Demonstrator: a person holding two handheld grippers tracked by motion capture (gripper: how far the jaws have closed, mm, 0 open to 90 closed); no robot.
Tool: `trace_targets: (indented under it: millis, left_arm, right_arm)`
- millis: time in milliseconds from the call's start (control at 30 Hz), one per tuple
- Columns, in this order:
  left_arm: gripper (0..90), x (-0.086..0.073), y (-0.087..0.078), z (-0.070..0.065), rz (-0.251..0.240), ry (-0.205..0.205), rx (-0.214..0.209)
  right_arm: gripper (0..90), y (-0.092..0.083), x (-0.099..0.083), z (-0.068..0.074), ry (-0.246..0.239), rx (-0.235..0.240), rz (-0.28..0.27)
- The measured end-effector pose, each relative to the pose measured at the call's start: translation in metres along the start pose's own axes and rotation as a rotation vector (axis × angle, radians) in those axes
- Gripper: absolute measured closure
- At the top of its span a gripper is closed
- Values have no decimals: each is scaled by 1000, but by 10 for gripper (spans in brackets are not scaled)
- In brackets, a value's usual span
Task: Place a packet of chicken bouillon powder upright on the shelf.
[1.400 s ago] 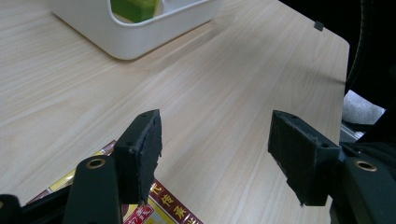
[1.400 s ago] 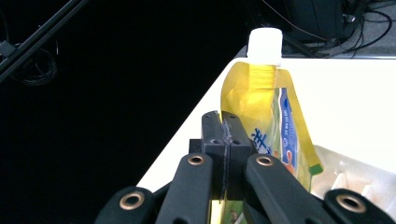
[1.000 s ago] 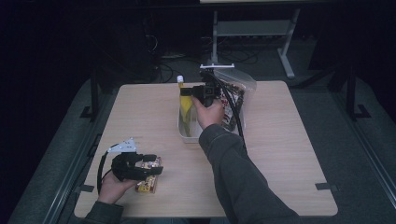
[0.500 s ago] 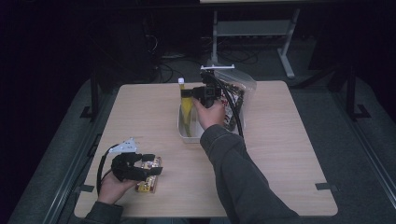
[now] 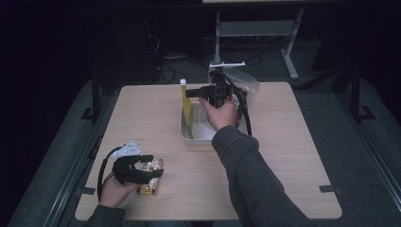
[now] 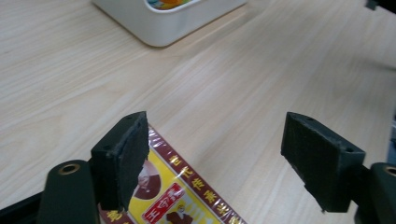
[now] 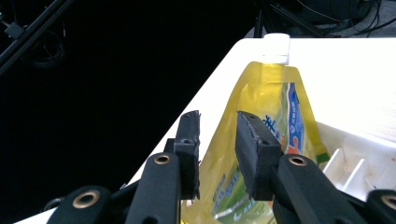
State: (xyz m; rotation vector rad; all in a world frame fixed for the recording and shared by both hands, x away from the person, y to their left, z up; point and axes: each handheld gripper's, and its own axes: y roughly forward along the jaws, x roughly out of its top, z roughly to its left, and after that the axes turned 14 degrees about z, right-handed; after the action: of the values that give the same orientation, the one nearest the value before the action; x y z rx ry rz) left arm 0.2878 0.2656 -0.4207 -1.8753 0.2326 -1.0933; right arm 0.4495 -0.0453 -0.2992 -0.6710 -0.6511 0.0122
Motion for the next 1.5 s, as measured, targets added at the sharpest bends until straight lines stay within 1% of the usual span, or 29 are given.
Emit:
trace_targets:
  millis: [33,100,133,300,533,667,767,867,933,1133,1267,1500]
  left_arm:
    - [214,0,0,0,1,-2,8]
    - [204,-1,0,-1,6,-4,32]
    - [200,-2,0,-2,5,-6,37]
    - [185,-5,-1,-2,-1,-27,61]
    - [169,-9,-2,-6,-1,-36,101]
    - [165,-13,-3,-7,-4,-52,126]
    - [159,-16,-3,-8,3,-61,140]
    - [158,-20,-4,-10,11,-70,151]
    - [155,-22,-4,-12,14,-73,157]
    - [155,-26,-4,-14,21,-92,168]
    - [155,-28,-4,-14,23,-95,175]
    - [153,-29,0,-14,47,-98,191]
  right_arm:
    - [686,-2,-1,1,-3,-4,3]
    - [669,-4,-2,1,-8,6,10]
    - [662,-6,-3,1,-15,3,8]
    - [621,-12,-7,1,-21,26,27]
    - [579,-18,-15,-1,-31,58,33]
    - [560,-23,-18,1,-43,63,38]
    - [541,-26,-22,2,-51,69,41]
    - [524,-30,-26,2,-61,65,49]
    - [517,-32,-30,2,-58,76,48]
    - [498,-37,-41,1,-66,78,52]
    - [490,-37,-49,-1,-69,80,60]
    - [477,-37,-60,-4,-72,85,74]
